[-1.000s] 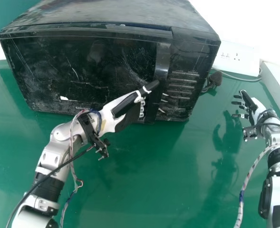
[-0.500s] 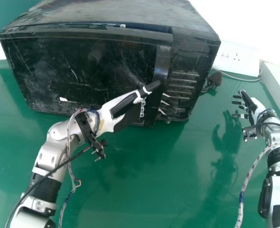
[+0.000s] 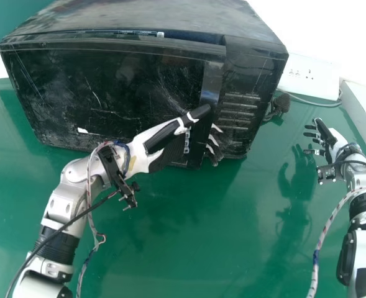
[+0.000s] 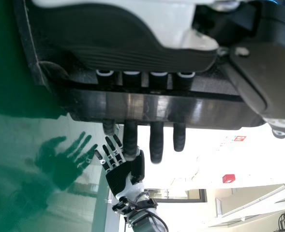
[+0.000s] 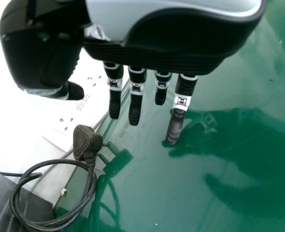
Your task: Open the door of oven
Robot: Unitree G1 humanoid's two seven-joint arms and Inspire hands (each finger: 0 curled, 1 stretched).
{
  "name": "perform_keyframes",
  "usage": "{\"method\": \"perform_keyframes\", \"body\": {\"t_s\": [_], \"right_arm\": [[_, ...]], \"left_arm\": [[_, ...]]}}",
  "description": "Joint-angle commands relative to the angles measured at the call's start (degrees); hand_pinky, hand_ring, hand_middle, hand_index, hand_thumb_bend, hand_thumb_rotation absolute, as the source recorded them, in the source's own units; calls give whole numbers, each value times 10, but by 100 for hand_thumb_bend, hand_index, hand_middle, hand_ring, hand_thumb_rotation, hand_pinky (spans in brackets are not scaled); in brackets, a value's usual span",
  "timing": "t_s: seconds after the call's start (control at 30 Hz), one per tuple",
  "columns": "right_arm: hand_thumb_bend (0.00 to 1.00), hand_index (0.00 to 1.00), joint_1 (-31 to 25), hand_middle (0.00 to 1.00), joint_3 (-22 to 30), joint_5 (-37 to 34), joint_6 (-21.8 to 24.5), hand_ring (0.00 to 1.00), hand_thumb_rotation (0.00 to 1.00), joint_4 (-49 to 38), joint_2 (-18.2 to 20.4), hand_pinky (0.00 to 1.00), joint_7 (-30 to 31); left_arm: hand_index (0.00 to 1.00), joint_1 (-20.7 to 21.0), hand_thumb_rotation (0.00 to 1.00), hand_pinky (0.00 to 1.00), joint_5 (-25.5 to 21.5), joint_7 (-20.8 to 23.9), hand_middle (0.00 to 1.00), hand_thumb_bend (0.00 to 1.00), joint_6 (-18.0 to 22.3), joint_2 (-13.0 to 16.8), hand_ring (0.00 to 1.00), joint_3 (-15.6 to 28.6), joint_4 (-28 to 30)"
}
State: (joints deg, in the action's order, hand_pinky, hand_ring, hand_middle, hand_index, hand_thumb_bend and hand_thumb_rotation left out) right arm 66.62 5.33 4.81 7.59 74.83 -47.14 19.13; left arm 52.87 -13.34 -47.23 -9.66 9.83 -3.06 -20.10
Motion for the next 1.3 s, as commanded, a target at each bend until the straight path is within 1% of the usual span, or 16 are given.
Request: {"method": "perform_keyframes", "body": {"t_s": [0.0, 0.13, 0.2, 0.27, 0.3, 0.43, 0.47, 0.63, 0.73, 0.8, 0.83, 0.9, 0.93, 1.0, 1.13, 1.27], "right_arm": [[46, 82, -51, 84, -7, 13, 40, 80, 36, 28, 27, 71, 22], [47, 86, -50, 86, -6, 13, 44, 81, 39, 28, 26, 72, 28], [47, 86, -50, 87, -5, 12, 44, 81, 36, 28, 26, 72, 26], [46, 81, -49, 88, -7, 14, 46, 82, 38, 28, 27, 72, 27], [45, 81, -49, 84, -5, 13, 46, 81, 37, 28, 27, 72, 23], [45, 86, -50, 85, -4, 12, 44, 81, 35, 28, 28, 72, 21], [45, 86, -50, 85, -5, 13, 44, 80, 35, 28, 27, 67, 23], [47, 80, -51, 87, -6, 14, 41, 83, 36, 27, 27, 73, 27], [46, 84, -52, 83, -14, 23, 36, 79, 38, 27, 26, 69, 20], [45, 86, -50, 80, -21, 30, 39, 75, 40, 27, 26, 62, 17], [45, 87, -50, 80, -21, 31, 39, 75, 41, 27, 26, 61, 16], [45, 88, -49, 82, -18, 29, 41, 77, 42, 27, 26, 64, 18], [45, 86, -49, 83, -18, 28, 38, 79, 39, 27, 26, 66, 21], [45, 89, -50, 84, -17, 28, 38, 79, 35, 28, 25, 67, 19], [45, 87, -51, 83, -14, 27, 36, 77, 36, 27, 28, 65, 10], [46, 86, -50, 80, -15, 27, 38, 75, 34, 27, 27, 65, 15]], "left_arm": [[51, -1, 84, 30, -19, -18, 43, 95, -7, -5, 37, -6, 22], [51, -4, 82, 29, -25, -19, 43, 96, -18, -4, 36, -7, 33], [51, -5, 82, 29, -27, -24, 43, 97, -16, -3, 36, -6, 36], [52, -6, 82, 29, -28, -29, 43, 97, -14, -1, 37, -6, 39], [52, -7, 82, 29, -29, -29, 43, 97, -15, -1, 37, -6, 43], [53, -9, 83, 27, -29, -31, 42, 96, -1, 1, 34, -4, 54], [53, -10, 83, 26, -31, -31, 42, 96, -2, 1, 34, -2, 57], [54, -27, 82, 25, -37, -31, 42, 94, -4, 0, 32, -1, 84], [54, -38, 83, 25, -38, -29, 41, 92, -1, 2, 32, -1, 99], [54, -43, 83, 25, -46, -31, 41, 91, -15, 3, 31, 1, 110], [55, -44, 82, 24, -51, -32, 40, 91, -24, 4, 30, 1, 115], [55, -48, 84, 22, -51, -32, 38, 91, -29, 8, 28, 0, 128], [56, -49, 84, 22, -52, -33, 37, 91, -33, 9, 28, 0, 133], [56, -52, 83, 22, -54, -32, 37, 92, -40, 11, 28, 1, 144], [57, -55, 81, 22, -78, -30, 36, 92, -89, 16, 28, 10, 158], [57, -61, 82, 18, -81, -10, 34, 91, -130, 23, 25, 15, 188]]}}
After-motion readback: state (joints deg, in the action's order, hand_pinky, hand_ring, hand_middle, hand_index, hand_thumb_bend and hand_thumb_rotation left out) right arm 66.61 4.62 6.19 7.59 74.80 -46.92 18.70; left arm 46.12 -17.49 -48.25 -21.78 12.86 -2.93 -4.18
